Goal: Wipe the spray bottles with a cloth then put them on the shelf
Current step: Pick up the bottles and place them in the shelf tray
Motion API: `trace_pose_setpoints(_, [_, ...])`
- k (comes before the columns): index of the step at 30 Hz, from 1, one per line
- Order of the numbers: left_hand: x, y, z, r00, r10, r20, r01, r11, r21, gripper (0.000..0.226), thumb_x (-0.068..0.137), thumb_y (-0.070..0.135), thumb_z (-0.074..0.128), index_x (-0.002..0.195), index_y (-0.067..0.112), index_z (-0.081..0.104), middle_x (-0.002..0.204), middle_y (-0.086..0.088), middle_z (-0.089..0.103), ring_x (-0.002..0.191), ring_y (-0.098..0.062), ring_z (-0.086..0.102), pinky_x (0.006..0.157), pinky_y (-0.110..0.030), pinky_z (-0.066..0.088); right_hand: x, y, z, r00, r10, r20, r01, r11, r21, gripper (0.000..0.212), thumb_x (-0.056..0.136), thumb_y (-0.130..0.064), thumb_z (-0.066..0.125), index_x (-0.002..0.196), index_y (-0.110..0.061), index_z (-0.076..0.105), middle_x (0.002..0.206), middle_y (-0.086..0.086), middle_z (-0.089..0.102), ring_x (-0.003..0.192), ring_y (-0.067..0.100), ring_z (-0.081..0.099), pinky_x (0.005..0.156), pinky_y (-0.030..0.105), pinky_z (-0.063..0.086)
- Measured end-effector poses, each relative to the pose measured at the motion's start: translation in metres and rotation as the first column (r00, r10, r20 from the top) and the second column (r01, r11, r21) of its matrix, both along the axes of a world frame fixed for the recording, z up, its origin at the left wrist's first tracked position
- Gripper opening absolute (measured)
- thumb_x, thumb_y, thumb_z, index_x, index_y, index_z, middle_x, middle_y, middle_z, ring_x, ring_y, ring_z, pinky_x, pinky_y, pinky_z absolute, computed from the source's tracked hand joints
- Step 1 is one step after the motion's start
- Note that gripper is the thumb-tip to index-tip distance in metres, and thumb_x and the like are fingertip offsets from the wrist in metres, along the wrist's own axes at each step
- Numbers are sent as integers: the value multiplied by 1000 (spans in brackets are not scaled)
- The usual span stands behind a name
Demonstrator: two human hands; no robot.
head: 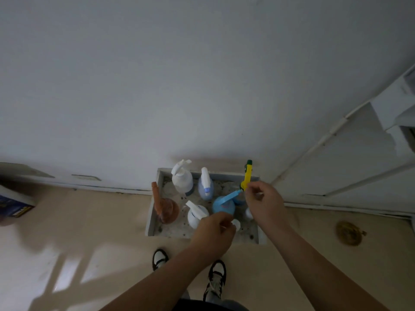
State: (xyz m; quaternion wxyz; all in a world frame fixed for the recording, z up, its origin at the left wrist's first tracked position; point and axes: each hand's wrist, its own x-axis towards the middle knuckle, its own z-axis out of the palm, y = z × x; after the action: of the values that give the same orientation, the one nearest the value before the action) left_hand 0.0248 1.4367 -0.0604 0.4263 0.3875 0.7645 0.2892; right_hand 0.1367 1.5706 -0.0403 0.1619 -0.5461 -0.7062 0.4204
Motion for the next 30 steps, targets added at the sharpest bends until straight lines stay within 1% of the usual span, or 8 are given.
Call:
trace_pose_setpoints(6, [-68,-9,49,996,85,17,-87,986,141,12,99,22,64,104,22,74,84,8,74,71,-3,72,73,-30,63,-78,3,35,979,182,-86,-179,983,50,5,97,-15,70,96,-17,74,83,-8,69,73,-8,62,64,2,45])
trace_pose_setpoints(9, [-137,-8,68,966,232,-111,-212,963,169,11,96,23,66,91,28,74,76,10,73,66,-6,71,68,-31,63,-113,6,32,975,224,1,-224,975,10,9,96,-19,70,104,-19,73,95,-2,71,87,10,67,67,2,42])
trace_pose_setpoints(12, [-207,8,71,904,299,-305,-270,954,134,14,93,27,68,105,25,74,90,13,72,77,-5,67,73,-25,56,-141,8,17,964,235,124,-224,970,-94,30,97,-23,70,125,-14,69,121,6,70,112,22,66,87,20,45])
trace_pose_setpoints(15, [-234,34,54,942,43,-333,-66,996,-56,40,88,46,73,120,23,68,106,7,70,94,-12,66,83,-27,53,-155,3,4,925,242,293,-211,968,-132,46,95,-36,73,133,-13,63,129,8,61,113,25,62,90,30,47])
trace_pose_setpoints(19, [-225,62,24,951,-220,-218,185,968,-170,62,84,65,68,128,21,66,115,3,69,100,-13,64,90,-28,53,-161,3,-11,862,248,443,-185,966,-180,27,96,-36,69,110,-14,61,108,6,62,100,22,63,81,31,49])
trace_pose_setpoints(22, [-222,62,19,963,-233,-134,231,972,-36,64,89,53,70,144,26,54,143,1,56,126,-17,57,103,-25,43,-159,7,-16,863,213,458,-124,968,-217,22,96,-30,68,106,-11,60,107,8,65,102,27,65,82,35,51])
trace_pose_setpoints(25, [-230,59,23,929,-352,-114,361,930,70,57,99,29,58,152,41,41,162,6,31,130,-16,54,112,-36,44,-157,10,-20,897,193,398,-115,971,-211,33,95,-26,71,123,-9,66,120,13,69,109,29,66,87,33,50])
trace_pose_setpoints(30, [-236,62,41,743,-648,-164,645,760,-79,52,99,22,56,149,33,49,168,3,25,144,-19,42,114,-30,34,-159,13,-15,937,176,302,-122,974,-188,29,98,-26,70,125,-14,70,118,7,72,108,25,67,93,37,54])
